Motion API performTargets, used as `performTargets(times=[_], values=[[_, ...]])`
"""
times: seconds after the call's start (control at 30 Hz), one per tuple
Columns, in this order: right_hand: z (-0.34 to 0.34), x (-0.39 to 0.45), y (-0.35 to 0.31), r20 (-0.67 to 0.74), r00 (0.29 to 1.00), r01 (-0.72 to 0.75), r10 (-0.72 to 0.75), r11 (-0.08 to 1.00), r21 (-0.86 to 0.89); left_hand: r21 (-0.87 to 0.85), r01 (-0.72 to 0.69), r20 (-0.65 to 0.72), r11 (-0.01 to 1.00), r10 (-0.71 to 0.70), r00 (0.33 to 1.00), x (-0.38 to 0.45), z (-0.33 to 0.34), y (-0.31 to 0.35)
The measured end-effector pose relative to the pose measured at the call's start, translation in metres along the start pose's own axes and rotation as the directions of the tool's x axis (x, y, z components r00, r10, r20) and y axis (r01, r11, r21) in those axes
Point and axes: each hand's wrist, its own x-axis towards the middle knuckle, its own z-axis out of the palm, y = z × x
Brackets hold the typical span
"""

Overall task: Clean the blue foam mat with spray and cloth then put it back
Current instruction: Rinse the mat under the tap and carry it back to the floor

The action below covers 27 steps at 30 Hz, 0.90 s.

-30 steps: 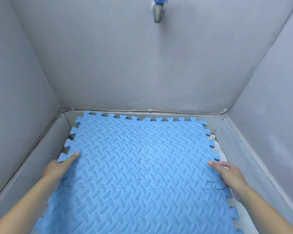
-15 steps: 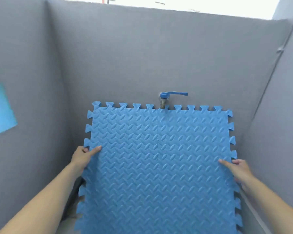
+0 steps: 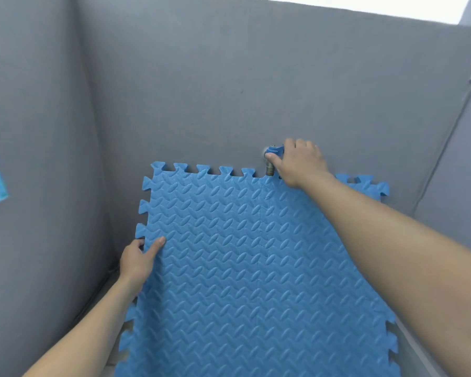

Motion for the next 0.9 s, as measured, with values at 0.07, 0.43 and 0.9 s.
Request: performTargets(times=[0.07, 0.43, 0.9], values=[[0.001, -0.001, -0.002, -0.015, 1.000, -0.024, 0.023, 0.999, -0.044, 0.012, -0.002, -0.006, 1.000, 0.002, 1.000, 0.001, -0.001, -0.001], [-0.011, -0.002, -0.018, 0.006, 0.993, -0.115, 0.117, 0.983, -0.142, 0.002, -0.020, 0.012, 1.000, 0.020, 1.000, -0.001, 0.000, 0.002], [0.032, -0.193, 0.063, -0.301, 0.821, -0.181, 0.485, 0.721, 0.669, -0.233, 0.128, 0.266, 0.964, -0.064, 0.962, -0.033, 0.033, 0.001]])
